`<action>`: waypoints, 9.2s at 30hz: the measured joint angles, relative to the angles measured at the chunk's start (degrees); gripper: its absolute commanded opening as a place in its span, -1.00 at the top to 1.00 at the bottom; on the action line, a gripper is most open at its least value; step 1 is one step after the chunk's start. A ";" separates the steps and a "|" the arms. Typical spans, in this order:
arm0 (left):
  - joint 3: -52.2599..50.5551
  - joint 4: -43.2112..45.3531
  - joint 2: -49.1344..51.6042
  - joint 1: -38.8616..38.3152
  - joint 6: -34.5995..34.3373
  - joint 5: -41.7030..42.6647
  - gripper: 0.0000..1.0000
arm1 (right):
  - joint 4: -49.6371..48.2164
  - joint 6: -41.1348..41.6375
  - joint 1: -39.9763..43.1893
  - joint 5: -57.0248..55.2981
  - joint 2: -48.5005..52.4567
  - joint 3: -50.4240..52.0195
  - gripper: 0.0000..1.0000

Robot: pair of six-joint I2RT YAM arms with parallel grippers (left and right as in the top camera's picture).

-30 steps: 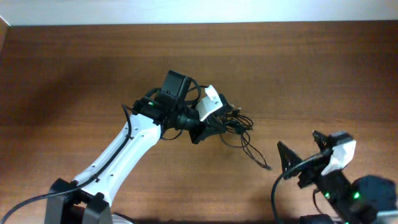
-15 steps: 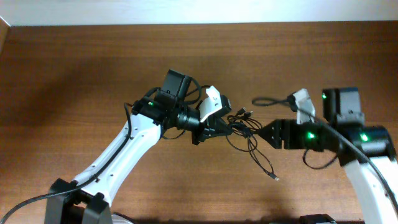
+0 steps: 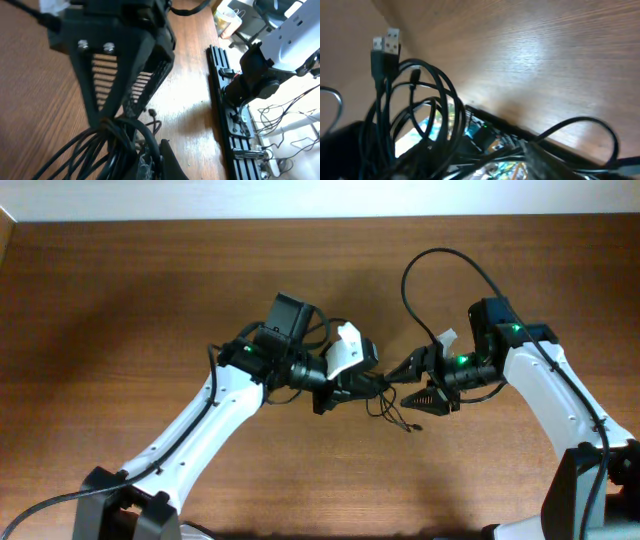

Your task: Untangle cables

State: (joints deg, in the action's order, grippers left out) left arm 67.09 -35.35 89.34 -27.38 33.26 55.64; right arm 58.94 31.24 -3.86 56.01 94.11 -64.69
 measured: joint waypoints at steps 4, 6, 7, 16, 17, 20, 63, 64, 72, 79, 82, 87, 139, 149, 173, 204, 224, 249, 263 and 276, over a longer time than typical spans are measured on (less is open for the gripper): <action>-0.02 1.84 0.00 -2.51 0.02 -1.03 1.00 | -4.81 2.58 0.00 0.42 0.04 0.02 0.34; 0.00 2.01 0.00 -3.58 0.02 -1.60 1.00 | -7.08 4.90 0.00 0.44 0.04 0.02 0.73; -0.02 2.01 0.00 -3.87 0.07 -2.23 1.00 | -8.00 5.57 0.00 0.42 0.04 0.02 0.92; -0.02 1.70 0.00 -4.13 -0.13 -7.37 1.00 | -5.92 7.41 0.00 -18.53 0.04 -0.02 0.92; -0.02 1.73 0.00 -4.17 -0.98 -9.11 1.00 | -4.85 7.43 0.00 -21.62 0.04 0.00 0.92; -0.02 2.29 0.00 -4.39 -5.49 -14.12 1.00 | -4.74 7.50 0.00 -28.79 0.04 0.55 0.92; 5.01 -13.03 12.15 -3.52 -40.19 -31.93 -0.15 | -1.11 -3.02 0.00 -32.89 0.04 3.10 -0.11; 5.01 -12.17 13.92 -3.54 -39.43 -29.66 -0.18 | -1.09 -3.19 0.00 -32.76 0.04 3.10 -0.11; 5.01 -11.76 18.67 -5.97 -38.21 -26.25 0.45 | -1.07 -3.41 0.00 -32.79 0.04 3.10 -0.10; 5.01 -9.38 18.69 -7.50 -37.16 -30.67 0.74 | -1.01 -3.41 0.00 -32.79 0.04 3.10 -0.09; 5.03 -7.65 18.69 -7.50 -37.13 -31.30 0.45 | -1.01 -3.39 0.00 -32.76 0.04 3.10 -0.08; 5.01 -6.82 18.69 -7.50 -36.79 -31.91 0.23 | -6.34 -3.08 0.00 -27.30 0.02 4.50 -0.08; 3.63 -3.80 19.65 -7.13 -30.60 -19.34 1.00 | -26.01 5.99 -7.74 -17.77 0.04 14.51 0.69; 3.61 -3.08 19.67 -7.13 -30.60 -19.12 1.00 | -24.65 0.79 -7.76 -16.63 0.04 14.51 0.67; 3.45 -2.93 19.76 -7.13 -30.84 -18.73 1.00 | -23.80 -10.49 -8.61 -20.94 0.04 14.62 0.55; 3.41 -4.87 19.91 -5.97 -32.61 -27.52 0.98 | -15.02 -3.23 7.61 -20.55 -31.19 15.06 0.92; 3.41 -3.43 19.91 2.27 -48.37 -49.05 -0.57 | -12.15 -7.87 11.76 -10.84 -16.17 15.08 -0.85; 11.15 -1.88 28.30 -2.71 -32.79 -31.58 1.00 | -39.63 17.03 -2.12 -17.46 -1.95 15.10 -0.14; 11.15 -2.34 28.30 -4.24 -32.79 -31.63 1.00 | -45.77 24.74 -10.19 -36.94 4.20 15.08 0.92; 13.35 0.35 24.26 -1.42 -40.48 -37.27 1.00 | -41.16 -1.97 1.49 17.51 -11.06 15.08 0.92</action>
State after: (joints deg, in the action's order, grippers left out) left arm 80.44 -35.00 113.60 -28.80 -7.22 18.37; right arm 17.78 29.28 -2.37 73.52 83.05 -49.60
